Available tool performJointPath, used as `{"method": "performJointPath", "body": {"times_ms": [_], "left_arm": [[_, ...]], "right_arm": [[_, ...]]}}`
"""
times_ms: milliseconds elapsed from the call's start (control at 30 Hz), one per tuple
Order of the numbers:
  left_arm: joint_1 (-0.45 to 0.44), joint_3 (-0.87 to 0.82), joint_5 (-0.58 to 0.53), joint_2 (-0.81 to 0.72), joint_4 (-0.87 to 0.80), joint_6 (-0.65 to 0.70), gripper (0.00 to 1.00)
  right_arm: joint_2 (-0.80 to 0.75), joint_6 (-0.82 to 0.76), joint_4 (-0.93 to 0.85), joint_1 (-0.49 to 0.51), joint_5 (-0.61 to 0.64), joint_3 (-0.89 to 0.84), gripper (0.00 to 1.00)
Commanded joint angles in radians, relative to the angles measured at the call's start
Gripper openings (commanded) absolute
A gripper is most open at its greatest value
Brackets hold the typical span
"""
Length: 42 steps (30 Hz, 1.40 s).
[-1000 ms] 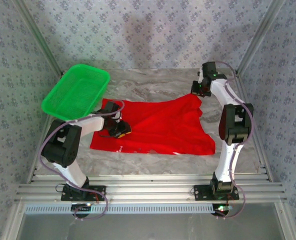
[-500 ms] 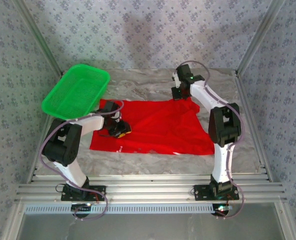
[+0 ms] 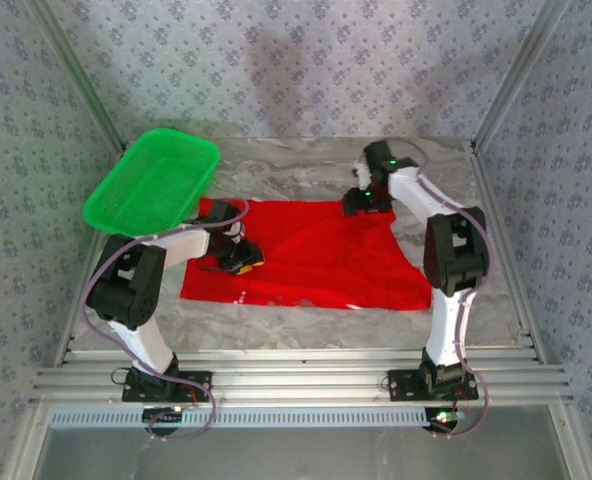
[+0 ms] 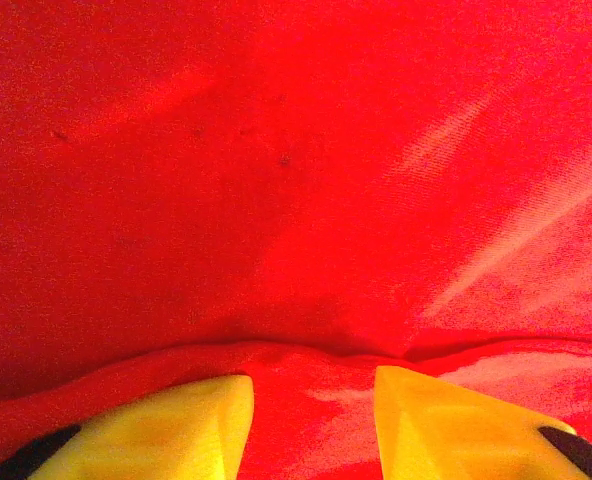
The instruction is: Fold and stack the t-shirts
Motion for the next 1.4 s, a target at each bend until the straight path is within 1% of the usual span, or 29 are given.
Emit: {"method": "performJointPath", "body": {"times_ms": [0,100,167,267,367,500,733,767,833,933,1000,1100,1233,1367], "left_arm": [[-0.021,-0.035,-0.044,0.083,-0.027,0.014,0.4],[-0.021,-0.031,-0.043,0.083,-0.031,0.014,0.4],[-0.022,-0.028,-0.044,0.081,-0.031,0.012,0.4],[-0.023,-0.024,-0.046,0.078,-0.038,0.009,0.4],[-0.025,-0.018,-0.048,0.075,-0.043,0.011,0.4],[-0.026,-0.01,-0.049,0.073,-0.052,0.011,0.4],[-0.028,-0.005,-0.057,0.066,-0.064,0.011,0.4],[-0.027,-0.004,-0.057,0.066,-0.065,0.011,0.4],[-0.027,-0.005,-0.058,0.069,-0.066,0.011,0.4],[-0.027,-0.004,-0.06,0.07,-0.069,0.012,0.4],[-0.028,-0.004,-0.061,0.072,-0.072,0.014,0.4],[-0.027,-0.005,-0.061,0.07,-0.081,0.017,0.4],[-0.028,-0.017,-0.072,0.066,-0.091,0.021,0.4],[-0.027,-0.028,-0.085,0.066,-0.109,0.032,0.4]], "right_arm": [[-0.065,0.085,-0.027,-0.099,-0.106,-0.008,0.67],[-0.025,0.132,-0.034,-0.166,-0.152,-0.008,0.67],[0.015,0.163,-0.041,-0.193,-0.16,-0.004,0.66],[0.08,0.198,-0.021,-0.222,-0.177,-0.002,0.61],[0.124,0.214,0.02,-0.217,-0.197,-0.002,0.56],[0.18,0.242,0.03,-0.216,-0.197,0.025,0.45],[0.251,0.267,0.018,-0.219,-0.167,0.065,0.35],[0.255,0.274,0.018,-0.219,-0.161,0.066,0.33],[0.265,0.289,0.016,-0.219,-0.151,0.074,0.24],[0.264,0.318,0.033,-0.223,-0.141,0.083,0.09],[0.263,0.33,0.032,-0.231,-0.118,0.107,0.03],[0.259,0.334,0.011,-0.248,-0.068,0.169,0.0],[0.269,0.309,-0.005,-0.259,0.01,0.263,0.0],[0.311,0.265,-0.029,-0.252,0.114,0.379,0.0]]}}
